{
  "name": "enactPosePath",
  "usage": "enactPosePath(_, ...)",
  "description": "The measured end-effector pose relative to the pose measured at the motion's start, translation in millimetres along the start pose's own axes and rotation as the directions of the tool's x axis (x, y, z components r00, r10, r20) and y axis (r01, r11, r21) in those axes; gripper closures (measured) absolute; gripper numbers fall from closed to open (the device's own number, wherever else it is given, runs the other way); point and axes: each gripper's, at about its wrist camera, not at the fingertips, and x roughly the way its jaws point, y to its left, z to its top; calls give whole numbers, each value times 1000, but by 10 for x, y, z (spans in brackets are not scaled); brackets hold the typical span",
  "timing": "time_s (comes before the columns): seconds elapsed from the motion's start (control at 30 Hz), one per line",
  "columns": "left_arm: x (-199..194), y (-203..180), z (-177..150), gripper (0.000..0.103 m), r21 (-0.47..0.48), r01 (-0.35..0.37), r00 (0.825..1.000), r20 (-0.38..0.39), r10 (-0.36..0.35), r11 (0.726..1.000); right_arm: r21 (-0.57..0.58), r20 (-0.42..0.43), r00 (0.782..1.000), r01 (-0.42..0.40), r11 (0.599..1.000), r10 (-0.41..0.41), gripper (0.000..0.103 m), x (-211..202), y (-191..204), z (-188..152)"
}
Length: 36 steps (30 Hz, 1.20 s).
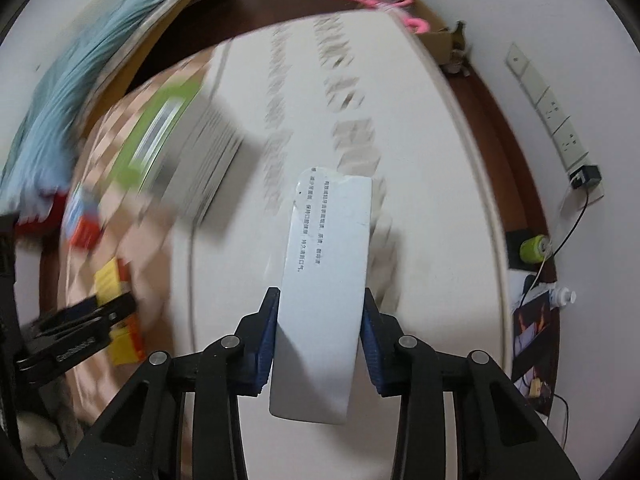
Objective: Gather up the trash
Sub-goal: 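Grasp the yellow box with the left tool while the right tool grasps the white box, then lift the yellow box and white box off the table with both tools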
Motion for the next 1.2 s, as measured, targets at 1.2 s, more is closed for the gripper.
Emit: enactPosePath(1.2, 60, -583, -682, 50, 88, -37, 999, 24, 35, 995, -10, 15, 998, 58, 998, -58, 67, -210, 76, -1094)
